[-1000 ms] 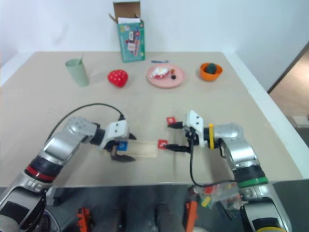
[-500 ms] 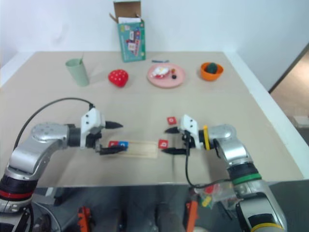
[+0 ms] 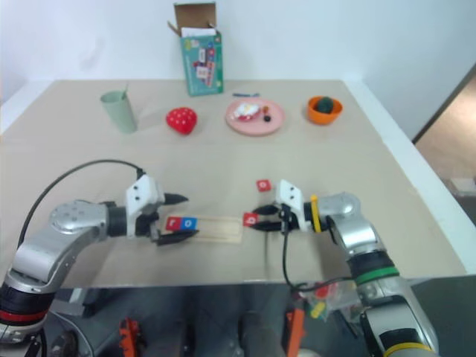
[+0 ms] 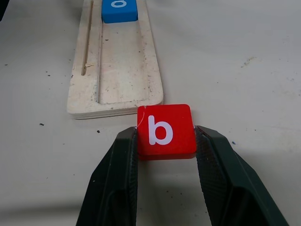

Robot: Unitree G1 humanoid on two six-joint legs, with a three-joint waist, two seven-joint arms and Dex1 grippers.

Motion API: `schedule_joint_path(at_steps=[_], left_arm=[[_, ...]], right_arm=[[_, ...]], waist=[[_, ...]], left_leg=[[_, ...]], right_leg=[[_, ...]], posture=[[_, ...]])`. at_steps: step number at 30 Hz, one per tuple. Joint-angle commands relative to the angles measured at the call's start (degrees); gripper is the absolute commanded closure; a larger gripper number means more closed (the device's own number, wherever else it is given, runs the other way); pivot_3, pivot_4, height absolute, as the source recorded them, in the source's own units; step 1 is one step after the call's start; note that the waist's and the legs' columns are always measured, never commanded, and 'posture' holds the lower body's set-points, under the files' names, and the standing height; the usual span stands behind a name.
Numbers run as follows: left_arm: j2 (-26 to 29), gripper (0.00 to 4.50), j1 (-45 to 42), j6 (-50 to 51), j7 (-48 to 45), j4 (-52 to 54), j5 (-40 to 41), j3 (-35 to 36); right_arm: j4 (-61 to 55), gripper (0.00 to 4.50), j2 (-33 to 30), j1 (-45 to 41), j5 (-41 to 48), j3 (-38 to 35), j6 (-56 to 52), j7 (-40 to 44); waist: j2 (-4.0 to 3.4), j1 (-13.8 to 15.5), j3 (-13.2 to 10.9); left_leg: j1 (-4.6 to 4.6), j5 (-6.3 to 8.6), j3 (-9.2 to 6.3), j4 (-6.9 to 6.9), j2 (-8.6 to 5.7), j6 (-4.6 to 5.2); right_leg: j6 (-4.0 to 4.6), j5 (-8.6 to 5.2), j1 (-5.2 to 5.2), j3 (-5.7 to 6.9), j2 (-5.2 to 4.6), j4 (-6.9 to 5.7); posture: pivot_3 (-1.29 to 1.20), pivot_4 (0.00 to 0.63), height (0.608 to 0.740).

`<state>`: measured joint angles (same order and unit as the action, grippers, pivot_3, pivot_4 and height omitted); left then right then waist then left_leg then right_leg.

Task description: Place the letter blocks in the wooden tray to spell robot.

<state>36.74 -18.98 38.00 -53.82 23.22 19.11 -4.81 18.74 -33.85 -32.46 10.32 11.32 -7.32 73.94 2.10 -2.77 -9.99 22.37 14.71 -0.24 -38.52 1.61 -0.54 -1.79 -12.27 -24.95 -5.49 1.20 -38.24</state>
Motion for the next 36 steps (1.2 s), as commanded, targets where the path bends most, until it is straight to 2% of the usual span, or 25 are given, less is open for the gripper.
schedule_joint_path(at_steps=[1, 4, 8, 14, 20, 21, 22, 25, 28, 29, 33, 36], left_arm=[[-0.3, 0.0, 0.2, 0.1, 1.7, 2.2, 0.6, -0.4], [-0.7, 0.0, 0.6, 0.4, 3.1, 2.9, 0.9, -0.9], [-0.8, 0.0, 1.0, 0.8, 4.5, 3.8, 1.2, -1.4], [-1.3, 0.0, 0.9, 1.2, 6.5, 4.2, 1.4, -2.4], [-1.7, 0.0, 0.3, 1.4, 8.1, 3.9, 1.0, -3.5], [-1.6, 0.0, 0.2, 1.4, 8.2, 3.8, 0.9, -3.7], [-1.5, 0.0, 0.0, 1.3, 8.2, 3.9, 0.9, -3.9], [-1.2, 0.0, -0.3, 1.0, 8.2, 3.9, 0.9, -4.2], [-0.7, 0.0, -0.6, 0.6, 7.9, 3.7, 0.7, -4.5], [-0.7, 0.0, -0.6, 0.5, 7.9, 3.6, 0.7, -4.5], [-0.5, 0.0, -1.3, -0.6, 7.4, 2.7, 0.2, -5.0], [-0.8, 0.0, -1.7, -1.5, 6.7, 2.0, 0.0, -5.8]], right_arm=[[-7.4, 3.32, -0.2, 1.2, 3.3, -4.5, -7.4, -4.9], [-15.4, 3.32, 1.6, 2.9, 4.4, -9.6, -17.8, -17.3], [-29.7, 3.32, 4.4, 7.9, 3.2, -12.1, -29.9, -30.4], [-44.4, 3.32, 10.0, 15.1, 1.3, -11.9, -41.0, -45.0], [-51.6, 3.32, 16.7, 19.4, 0.3, -10.3, -48.8, -55.0], [-52.3, 2.82, 17.3, 19.5, 0.2, -9.9, -49.9, -56.1], [-53.2, 2.28, 18.0, 19.7, 0.6, -9.5, -50.8, -56.5], [-55.3, 1.23, 18.3, 19.8, 1.8, -9.2, -52.9, -56.9], [-55.0, 0.18, 15.2, 16.5, 3.8, -12.2, -53.3, -54.2], [-54.1, 0.05, 13.7, 15.0, 5.1, -13.4, -52.9, -52.4], [-46.7, 0.05, 4.8, 7.5, 9.9, -15.1, -50.4, -41.9], [-36.5, 0.05, -4.7, 2.1, 12.4, -11.2, -38.5, -22.1]], waist=[[-0.01, 0.0, 0.0], [-0.03, 0.0, 0.0], [-0.03, 0.0, 0.0], [-0.04, 0.0, 0.0], [-0.04, 0.0, 0.0], [-0.05, 0.0, 0.0], [-0.05, 0.0, 0.0], [-0.04, 0.0, 0.0], [-0.06, 0.0, 0.0], [-0.08, 0.0, 0.0], [-0.1, -0.1, -0.1], [-0.1, -0.1, -0.1]], left_leg=[[0.01, 0.0, -0.01, 0.0, 0.0, 0.0], [0.06, 0.0, 0.0, 0.0, 0.0, 0.0], [0.1, 0.0, -0.05, 0.03, 0.01, -0.02], [0.13, 0.0, -0.03, 0.09, 0.0, -0.02], [0.12, -0.07, -0.01, 0.09, -0.01, -0.13], [0.12, -0.07, 0.02, 0.09, -0.01, -0.14], [0.12, -0.07, 0.02, 0.09, -0.01, -0.14], [0.12, -0.09, 0.02, 0.09, -0.01, -0.17], [0.13, -0.09, 0.02, 0.09, -0.01, -0.17], [0.13, -0.09, 0.03, 0.09, -0.02, -0.17], [0.12, -0.09, 0.1, 0.07, -0.06, -0.17], [0.08, -0.09, 0.06, 0.12, -0.06, -0.16]], right_leg=[[0.0, 0.0, 0.0, 0.0, 0.0, 0.0], [0.0, 0.0, -0.06, -0.01, -0.01, 0.0], [0.0, -0.04, -0.08, 0.02, 0.0, 0.0], [0.01, -0.09, -0.14, 0.0, 0.0, 0.0], [-0.02, -0.06, -0.15, -0.04, 0.0, 0.0], [-0.02, -0.06, -0.17, -0.06, 0.0, 0.0], [-0.02, -0.05, -0.17, -0.07, 0.0, 0.0], [-0.02, -0.05, -0.16, -0.06, -0.01, 0.0], [-0.02, -0.05, -0.16, -0.05, -0.01, 0.02], [-0.02, -0.05, -0.16, -0.07, -0.01, 0.03], [-0.05, -0.02, -0.13, -0.13, -0.03, 0.08], [-0.06, -0.02, -0.06, -0.06, -0.01, 0.16]], posture=[[0.0, 0.15, 0.74], [0.0, 0.15, 0.74], [0.0, 0.15, 0.74], [0.0, 0.15, 0.74], [0.0, 0.15, 0.74], [0.0, 0.15, 0.74], [0.0, 0.15, 0.74], [0.0, 0.15, 0.74], [0.0, 0.15, 0.74], [0.0, 0.15, 0.74], [0.0, 0.15, 0.74], [0.0, 0.15, 0.74]])
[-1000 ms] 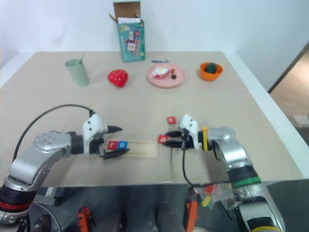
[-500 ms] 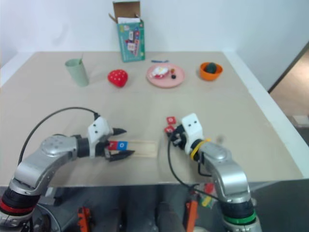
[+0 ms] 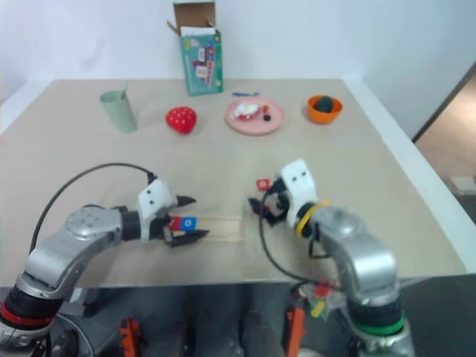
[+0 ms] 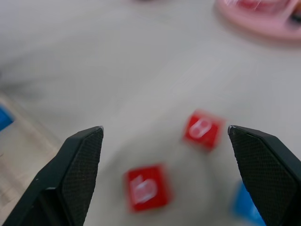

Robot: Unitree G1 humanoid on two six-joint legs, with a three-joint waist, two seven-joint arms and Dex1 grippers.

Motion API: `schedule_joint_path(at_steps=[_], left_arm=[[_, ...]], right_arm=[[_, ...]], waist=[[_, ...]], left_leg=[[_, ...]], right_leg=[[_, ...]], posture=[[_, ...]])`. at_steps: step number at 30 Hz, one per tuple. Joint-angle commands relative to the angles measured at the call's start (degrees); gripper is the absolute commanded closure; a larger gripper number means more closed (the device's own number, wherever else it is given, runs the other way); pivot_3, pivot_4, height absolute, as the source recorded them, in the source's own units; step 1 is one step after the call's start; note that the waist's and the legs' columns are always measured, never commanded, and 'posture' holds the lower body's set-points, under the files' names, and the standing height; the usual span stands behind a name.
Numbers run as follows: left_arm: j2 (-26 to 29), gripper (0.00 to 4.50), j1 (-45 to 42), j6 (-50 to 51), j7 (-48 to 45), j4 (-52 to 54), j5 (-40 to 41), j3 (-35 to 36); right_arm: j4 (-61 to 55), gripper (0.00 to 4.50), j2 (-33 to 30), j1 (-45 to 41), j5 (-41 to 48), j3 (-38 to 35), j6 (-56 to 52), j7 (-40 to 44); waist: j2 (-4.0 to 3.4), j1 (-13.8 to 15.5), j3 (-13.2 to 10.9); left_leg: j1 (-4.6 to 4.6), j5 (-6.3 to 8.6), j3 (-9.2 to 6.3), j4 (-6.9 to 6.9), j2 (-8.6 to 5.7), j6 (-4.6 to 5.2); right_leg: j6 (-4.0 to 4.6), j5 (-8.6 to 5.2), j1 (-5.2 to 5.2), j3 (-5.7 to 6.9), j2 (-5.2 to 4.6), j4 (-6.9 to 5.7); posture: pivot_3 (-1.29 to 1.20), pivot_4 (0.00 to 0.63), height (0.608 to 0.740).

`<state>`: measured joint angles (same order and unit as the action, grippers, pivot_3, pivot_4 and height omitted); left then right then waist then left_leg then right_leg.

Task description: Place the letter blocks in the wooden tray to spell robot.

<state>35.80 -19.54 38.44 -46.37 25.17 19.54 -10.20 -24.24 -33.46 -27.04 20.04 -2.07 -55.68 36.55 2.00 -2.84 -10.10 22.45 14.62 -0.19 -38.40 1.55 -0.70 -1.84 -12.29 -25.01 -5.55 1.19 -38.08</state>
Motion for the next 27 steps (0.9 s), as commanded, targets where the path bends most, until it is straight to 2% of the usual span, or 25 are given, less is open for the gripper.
schedule_joint_path(at_steps=[1, 4, 6, 10, 15, 19, 20, 27], left_arm=[[-0.1, 0.0, -1.2, -2.1, -0.9, 0.0, -0.4, -0.6], [-0.5, 0.0, -1.1, -2.9, -1.0, -0.1, -1.0, -1.7], [-0.6, 0.0, -1.0, -3.0, -0.9, -0.1, -1.1, -1.8], [-0.7, 0.0, 0.0, -2.4, 0.0, 0.9, -1.1, -1.3], [-0.7, 0.0, 2.2, -1.1, 2.0, 3.4, -0.7, -0.5], [-0.8, 0.0, 3.1, 0.0, 3.3, 4.8, -0.4, 0.0], [-0.8, 0.0, 3.2, 0.1, 3.5, 4.9, -0.4, 0.0], [-0.9, 0.0, 2.4, 0.2, 3.8, 4.4, -0.7, -0.3]], right_arm=[[10.2, 0.05, -8.1, -4.4, 2.6, 4.4, 15.4, 23.7], [27.9, 0.05, -13.1, -10.5, -5.5, 14.1, 40.0, 43.8], [40.2, 0.05, -11.5, -16.4, -10.9, 18.9, 53.6, 49.1], [60.1, 0.05, -6.6, -26.2, -15.9, 22.0, 67.9, 53.2], [74.2, 0.05, -1.1, -32.4, -17.2, 21.1, 71.5, 53.6], [77.3, 0.05, 0.3, -32.0, -17.5, 20.8, 72.8, 54.7], [77.6, 0.29, 0.5, -31.8, -17.5, 20.8, 73.1, 55.0], [80.6, 0.29, 1.2, -31.7, -19.0, 21.0, 74.4, 53.9]], waist=[[-0.01, 0.0, 0.0], [-0.01, 0.0, -0.1], [-0.03, -0.3, -0.1], [-0.02, -1.2, -0.2], [-0.02, -1.3, -0.2], [-0.05, -1.3, -0.2], [-0.05, -1.3, -0.2], [-0.06, -1.3, -0.2]], left_leg=[[0.0, 0.0, 0.0, 0.03, 0.0, 0.01], [-0.01, 0.1, -0.03, 0.07, 0.03, 0.16], [-0.03, 0.12, 0.06, 0.07, 0.05, 0.2], [-0.06, 0.12, 0.16, 0.07, 0.07, 0.2], [0.01, 0.12, 0.09, 0.07, 0.08, 0.19], [0.04, 0.13, 0.07, 0.07, -0.01, 0.17], [0.04, 0.13, 0.07, 0.07, -0.01, 0.17], [0.02, 0.12, 0.09, 0.01, -0.1, 0.15]], right_leg=[[0.01, -0.01, 0.0, 0.01, 0.01, 0.01], [0.0, -0.08, 0.02, 0.05, 0.05, 0.07], [0.0, -0.09, 0.0, -0.02, 0.05, 0.07], [0.04, -0.04, -0.03, -0.11, 0.05, 0.05], [0.36, 0.13, -0.06, -0.1, 0.0, -0.01], [0.34, 0.12, -0.06, -0.08, -0.14, -0.01], [0.33, 0.12, -0.06, -0.08, -0.16, -0.01], [0.25, 0.12, -0.02, -0.08, -0.24, -0.03]], posture=[[0.0, 0.15, 0.74], [0.0, 0.15, 0.74], [0.0, 0.15, 0.74], [0.0, 0.15, 0.74], [0.0, 0.15, 0.74], [0.0, 0.15, 0.74], [0.0, 0.15, 0.74], [0.0, 0.15, 0.74]])
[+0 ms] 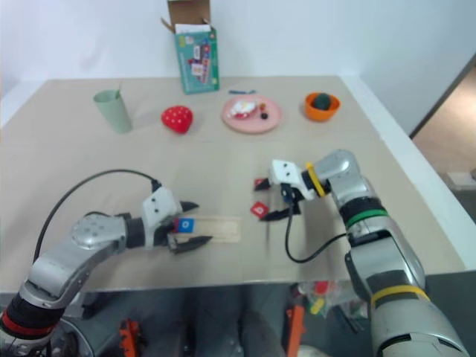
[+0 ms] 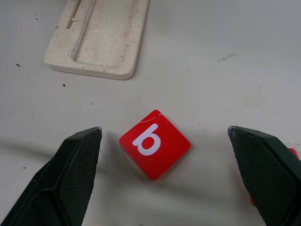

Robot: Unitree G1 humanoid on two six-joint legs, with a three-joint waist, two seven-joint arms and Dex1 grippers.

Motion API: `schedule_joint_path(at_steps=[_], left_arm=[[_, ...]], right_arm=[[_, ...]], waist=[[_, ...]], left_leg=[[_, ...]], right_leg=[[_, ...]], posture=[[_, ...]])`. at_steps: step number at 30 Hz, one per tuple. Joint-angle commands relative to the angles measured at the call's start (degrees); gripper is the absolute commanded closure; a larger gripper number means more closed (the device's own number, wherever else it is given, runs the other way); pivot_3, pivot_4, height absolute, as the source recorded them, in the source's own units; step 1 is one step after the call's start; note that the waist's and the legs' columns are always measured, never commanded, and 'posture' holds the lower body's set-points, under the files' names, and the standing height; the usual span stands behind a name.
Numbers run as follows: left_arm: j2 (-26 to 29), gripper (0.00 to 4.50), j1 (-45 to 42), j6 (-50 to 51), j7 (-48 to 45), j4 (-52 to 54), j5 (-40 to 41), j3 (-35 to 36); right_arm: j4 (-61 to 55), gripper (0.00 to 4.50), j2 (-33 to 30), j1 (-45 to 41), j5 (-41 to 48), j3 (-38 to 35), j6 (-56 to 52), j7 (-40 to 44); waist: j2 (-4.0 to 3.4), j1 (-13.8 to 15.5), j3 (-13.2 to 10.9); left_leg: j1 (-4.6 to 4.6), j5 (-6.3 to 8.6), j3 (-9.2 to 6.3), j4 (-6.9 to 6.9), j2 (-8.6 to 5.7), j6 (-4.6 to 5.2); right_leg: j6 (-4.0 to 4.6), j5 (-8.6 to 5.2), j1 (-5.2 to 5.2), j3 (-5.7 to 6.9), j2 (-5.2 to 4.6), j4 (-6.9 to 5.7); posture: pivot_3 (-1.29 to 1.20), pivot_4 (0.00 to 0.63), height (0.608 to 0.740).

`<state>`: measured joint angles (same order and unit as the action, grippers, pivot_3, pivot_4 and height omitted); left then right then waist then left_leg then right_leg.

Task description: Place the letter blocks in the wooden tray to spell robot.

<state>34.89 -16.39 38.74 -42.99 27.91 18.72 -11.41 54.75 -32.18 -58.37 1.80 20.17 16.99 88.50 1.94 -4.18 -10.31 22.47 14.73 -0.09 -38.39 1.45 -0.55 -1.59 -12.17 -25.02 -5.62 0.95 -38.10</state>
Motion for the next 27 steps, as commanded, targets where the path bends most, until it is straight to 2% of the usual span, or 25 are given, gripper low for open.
schedule_joint_path(at_steps=[1, 5, 12, 19, 27], left_arm=[[0.0, 0.0, -0.8, -0.1, 0.4, 1.6, 0.2, 0.8], [-0.2, 0.0, -0.6, 0.0, 0.5, 1.7, 0.2, 0.5], [-0.4, 0.0, -0.9, 0.3, 0.6, 1.7, 0.3, 0.3], [-0.5, 0.0, -1.1, 0.2, 0.5, 1.2, 0.1, 0.1], [-0.7, 0.0, -1.5, -0.3, -0.1, 0.4, -0.3, -0.8]], right_arm=[[1.8, 0.29, 0.0, -0.4, -0.9, -1.3, 1.8, 1.9], [2.3, 0.29, 0.3, -0.1, -0.6, -2.0, 0.4, 1.8], [1.3, 0.29, 2.0, 0.5, 2.3, -5.3, -9.8, -0.3], [-8.3, 0.29, 0.9, 7.5, 3.7, -6.5, -16.3, -0.6], [-25.2, 0.29, -1.4, 16.1, 6.4, -8.9, -27.7, -4.3]], waist=[[0.0, 0.0, 0.0], [-0.01, 0.0, 0.0], [-0.01, 0.0, 0.0], [-0.01, 0.0, 0.0], [-0.01, 0.0, 0.0]], left_leg=[[0.0, 0.0, 0.0, 0.0, 0.0, 0.0], [-0.01, -0.01, -0.01, 0.0, 0.01, -0.01], [-0.02, -0.01, -0.02, 0.0, 0.01, -0.02], [-0.01, -0.01, -0.07, 0.0, -0.02, -0.03], [-0.05, -0.02, -0.13, -0.03, -0.02, -0.03]], right_leg=[[0.0, 0.0, 0.0, 0.0, 0.0, 0.0], [0.01, 0.0, 0.0, 0.01, 0.02, -0.03], [0.02, 0.01, 0.0, 0.01, 0.02, -0.04], [-0.01, -0.01, 0.03, 0.03, 0.0, -0.05], [-0.05, -0.02, 0.08, 0.08, 0.02, -0.06]], posture=[[0.0, 0.15, 0.74], [0.0, 0.15, 0.74], [0.0, 0.15, 0.74], [0.0, 0.15, 0.74], [0.0, 0.15, 0.74]])
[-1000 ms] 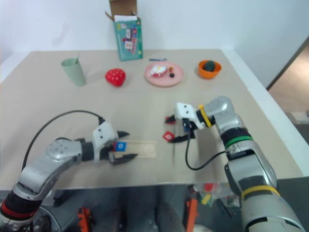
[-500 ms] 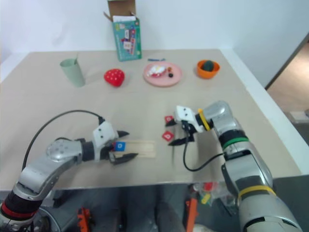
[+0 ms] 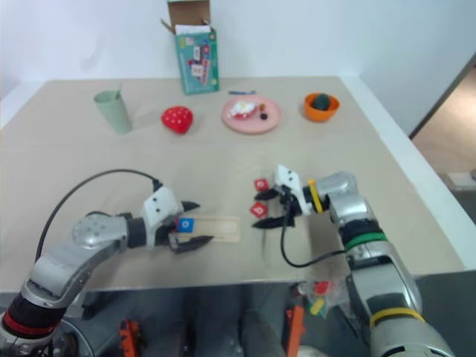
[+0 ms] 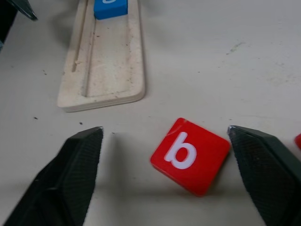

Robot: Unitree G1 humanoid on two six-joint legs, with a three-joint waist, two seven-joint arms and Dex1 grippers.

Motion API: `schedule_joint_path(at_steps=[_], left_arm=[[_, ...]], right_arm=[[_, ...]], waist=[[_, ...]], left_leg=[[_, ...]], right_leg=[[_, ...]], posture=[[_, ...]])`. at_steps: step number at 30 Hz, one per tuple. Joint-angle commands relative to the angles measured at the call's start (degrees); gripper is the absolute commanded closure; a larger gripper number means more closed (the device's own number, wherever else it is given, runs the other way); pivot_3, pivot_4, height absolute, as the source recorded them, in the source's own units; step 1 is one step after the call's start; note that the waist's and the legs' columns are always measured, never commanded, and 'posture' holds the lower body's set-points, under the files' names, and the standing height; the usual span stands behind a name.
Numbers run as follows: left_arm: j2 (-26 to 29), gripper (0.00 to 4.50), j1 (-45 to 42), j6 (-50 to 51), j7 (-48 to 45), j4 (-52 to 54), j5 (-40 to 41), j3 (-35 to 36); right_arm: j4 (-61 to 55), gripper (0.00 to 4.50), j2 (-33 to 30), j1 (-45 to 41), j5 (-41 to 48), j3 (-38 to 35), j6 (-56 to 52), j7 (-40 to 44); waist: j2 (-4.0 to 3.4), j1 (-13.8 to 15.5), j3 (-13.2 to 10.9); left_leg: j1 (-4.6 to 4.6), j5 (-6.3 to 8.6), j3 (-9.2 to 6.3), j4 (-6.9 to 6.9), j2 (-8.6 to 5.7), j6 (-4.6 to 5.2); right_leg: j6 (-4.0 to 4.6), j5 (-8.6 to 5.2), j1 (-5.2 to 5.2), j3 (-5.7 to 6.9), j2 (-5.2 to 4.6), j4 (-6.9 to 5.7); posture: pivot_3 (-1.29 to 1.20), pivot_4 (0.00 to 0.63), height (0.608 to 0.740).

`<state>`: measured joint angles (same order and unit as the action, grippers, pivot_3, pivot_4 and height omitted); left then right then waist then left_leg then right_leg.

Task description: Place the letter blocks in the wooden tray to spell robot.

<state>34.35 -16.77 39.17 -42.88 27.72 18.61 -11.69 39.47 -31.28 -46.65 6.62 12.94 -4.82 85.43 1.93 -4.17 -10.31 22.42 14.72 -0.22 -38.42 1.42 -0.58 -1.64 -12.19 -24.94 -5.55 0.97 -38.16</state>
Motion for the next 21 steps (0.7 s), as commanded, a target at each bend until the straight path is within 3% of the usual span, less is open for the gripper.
schedule_joint_path(at_steps=[1, 14, 21], left_arm=[[-0.2, 0.0, -1.2, -0.8, -0.2, 0.5, -0.3, -0.6], [-0.3, 0.0, -2.3, -2.2, -1.3, -1.4, -0.8, -1.8], [-0.5, 0.0, -2.5, -2.8, -1.7, -2.0, -1.0, -1.9]], right_arm=[[-11.3, 0.29, -2.8, 5.5, 1.9, -2.0, -6.9, -1.7], [-25.2, 0.29, -7.5, 14.0, 5.5, -4.1, -14.4, -5.3], [-21.4, 0.29, -5.7, 11.4, 3.9, -2.1, -10.2, -6.3]], waist=[[0.0, 0.0, 0.0], [0.0, 0.1, 0.0], [0.0, 0.0, 0.0]], left_leg=[[0.0, 0.0, -0.01, 0.0, 0.0, 0.0], [-0.01, -0.01, -0.01, -0.03, -0.04, -0.01], [-0.03, -0.01, 0.0, -0.03, -0.03, -0.01]], right_leg=[[0.0, 0.0, 0.01, 0.0, 0.0, 0.0], [-0.34, -0.17, 0.04, 0.01, 0.0, 0.0], [-0.34, -0.16, 0.04, -0.01, 0.02, 0.0]], posture=[[0.0, 0.15, 0.74], [0.0, 0.15, 0.74], [0.0, 0.15, 0.74]])
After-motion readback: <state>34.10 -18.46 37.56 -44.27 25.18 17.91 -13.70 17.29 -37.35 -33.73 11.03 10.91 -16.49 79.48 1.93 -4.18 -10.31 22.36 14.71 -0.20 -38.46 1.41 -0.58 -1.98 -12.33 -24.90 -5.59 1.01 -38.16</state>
